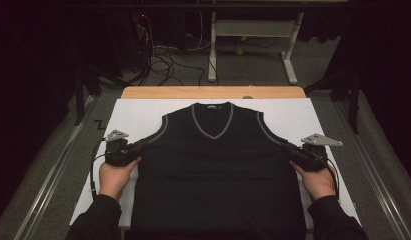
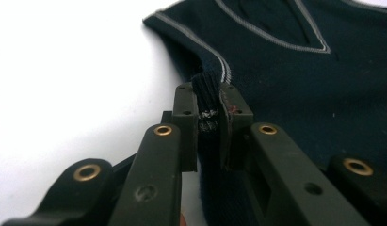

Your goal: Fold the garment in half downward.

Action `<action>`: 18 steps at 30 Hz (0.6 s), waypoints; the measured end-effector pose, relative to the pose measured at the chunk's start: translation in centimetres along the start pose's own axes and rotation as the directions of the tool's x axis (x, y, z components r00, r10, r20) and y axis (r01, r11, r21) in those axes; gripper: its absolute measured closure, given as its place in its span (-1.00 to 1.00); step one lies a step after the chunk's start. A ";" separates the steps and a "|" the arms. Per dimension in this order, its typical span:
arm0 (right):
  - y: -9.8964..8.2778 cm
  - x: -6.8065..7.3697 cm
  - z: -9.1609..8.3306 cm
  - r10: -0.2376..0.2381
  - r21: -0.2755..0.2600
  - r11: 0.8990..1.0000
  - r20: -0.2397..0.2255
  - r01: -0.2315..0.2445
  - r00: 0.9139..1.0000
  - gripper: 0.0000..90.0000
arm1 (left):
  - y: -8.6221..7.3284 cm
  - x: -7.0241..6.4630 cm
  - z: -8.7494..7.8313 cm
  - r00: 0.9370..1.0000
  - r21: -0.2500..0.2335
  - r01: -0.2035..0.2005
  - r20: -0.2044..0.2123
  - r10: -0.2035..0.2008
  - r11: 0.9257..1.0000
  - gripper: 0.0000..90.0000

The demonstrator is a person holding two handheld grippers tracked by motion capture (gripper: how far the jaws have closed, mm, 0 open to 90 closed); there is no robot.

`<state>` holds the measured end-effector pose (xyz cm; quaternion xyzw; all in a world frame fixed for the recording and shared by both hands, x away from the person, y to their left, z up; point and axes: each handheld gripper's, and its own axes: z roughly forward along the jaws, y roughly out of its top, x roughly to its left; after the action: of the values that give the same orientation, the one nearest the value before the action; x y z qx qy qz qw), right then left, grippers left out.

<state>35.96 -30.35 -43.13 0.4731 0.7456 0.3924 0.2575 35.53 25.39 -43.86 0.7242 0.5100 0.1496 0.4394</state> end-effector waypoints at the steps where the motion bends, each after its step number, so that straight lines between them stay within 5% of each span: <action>1: -0.1 0.0 -0.5 0.001 -0.008 1.000 -0.005 -0.001 1.000 0.86 | -0.2 0.0 -0.5 1.000 -0.006 -0.001 0.011 0.001 1.000 0.68; 10: -3.1 0.6 -5.2 0.001 -0.062 0.998 -0.062 -0.005 0.998 0.86 | -4.0 -1.3 -4.1 0.995 0.011 -0.051 0.081 0.050 0.999 0.68; 18: -6.5 2.1 -7.3 -0.046 0.001 0.999 -0.086 0.046 0.995 0.86 | -7.1 -2.2 -4.9 0.991 0.120 -0.084 0.111 0.070 0.989 0.67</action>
<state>26.29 -32.53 -44.43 0.4390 0.7673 0.4050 0.2334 26.94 26.50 -46.17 0.7764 0.4657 0.0954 0.4139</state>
